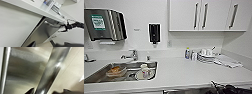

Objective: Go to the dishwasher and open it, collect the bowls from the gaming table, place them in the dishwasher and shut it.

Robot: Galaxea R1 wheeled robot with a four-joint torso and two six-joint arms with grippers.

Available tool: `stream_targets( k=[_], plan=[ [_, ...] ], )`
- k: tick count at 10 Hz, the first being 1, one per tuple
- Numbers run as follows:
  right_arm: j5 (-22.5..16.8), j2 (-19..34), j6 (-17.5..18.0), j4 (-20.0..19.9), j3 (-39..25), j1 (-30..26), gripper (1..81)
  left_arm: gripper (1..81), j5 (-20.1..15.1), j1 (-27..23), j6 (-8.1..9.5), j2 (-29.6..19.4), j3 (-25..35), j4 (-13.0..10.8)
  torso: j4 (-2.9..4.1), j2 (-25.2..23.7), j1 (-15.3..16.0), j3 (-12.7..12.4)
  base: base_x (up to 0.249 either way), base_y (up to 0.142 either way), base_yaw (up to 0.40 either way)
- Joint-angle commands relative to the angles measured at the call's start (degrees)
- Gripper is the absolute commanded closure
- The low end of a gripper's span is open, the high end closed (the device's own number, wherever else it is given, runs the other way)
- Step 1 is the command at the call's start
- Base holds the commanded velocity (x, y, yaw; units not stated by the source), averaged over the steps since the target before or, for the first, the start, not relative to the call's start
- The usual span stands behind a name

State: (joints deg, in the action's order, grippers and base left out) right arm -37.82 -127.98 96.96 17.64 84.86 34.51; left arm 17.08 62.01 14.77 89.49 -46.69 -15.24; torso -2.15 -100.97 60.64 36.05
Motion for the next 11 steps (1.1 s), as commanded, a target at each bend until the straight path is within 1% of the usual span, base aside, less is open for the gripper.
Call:
stream_targets(
  k=[1,3,9,11],
  plan=[
    [-11.41,1.81,-0.46,-0.58,-0.32,-0.80,1.0,1.0,-0.03,-4.13,-0.36,-2.91,1.33,-1.20,0.00,0.00,0.00,0.00,0.000,0.000,0.000],
    [-11.14,2.35,-0.55,-0.24,-0.32,0.43,1.0,1.0,-0.03,-4.13,-0.27,-2.64,1.34,-1.11,0.00,0.00,0.00,-0.02,0.000,0.000,0.000],
    [-10.96,2.88,-0.64,0.11,-0.24,0.43,1.0,1.0,-0.38,-4.13,-0.27,-2.47,1.25,-1.02,0.00,0.00,0.00,-0.02,0.000,0.000,0.000],
    [-9.91,3.23,-0.72,0.11,-0.24,0.70,1.0,1.0,-0.38,-4.13,-0.27,-2.38,1.25,-0.93,0.00,0.02,0.00,-0.02,-0.072,0.000,0.000]
  ],
)
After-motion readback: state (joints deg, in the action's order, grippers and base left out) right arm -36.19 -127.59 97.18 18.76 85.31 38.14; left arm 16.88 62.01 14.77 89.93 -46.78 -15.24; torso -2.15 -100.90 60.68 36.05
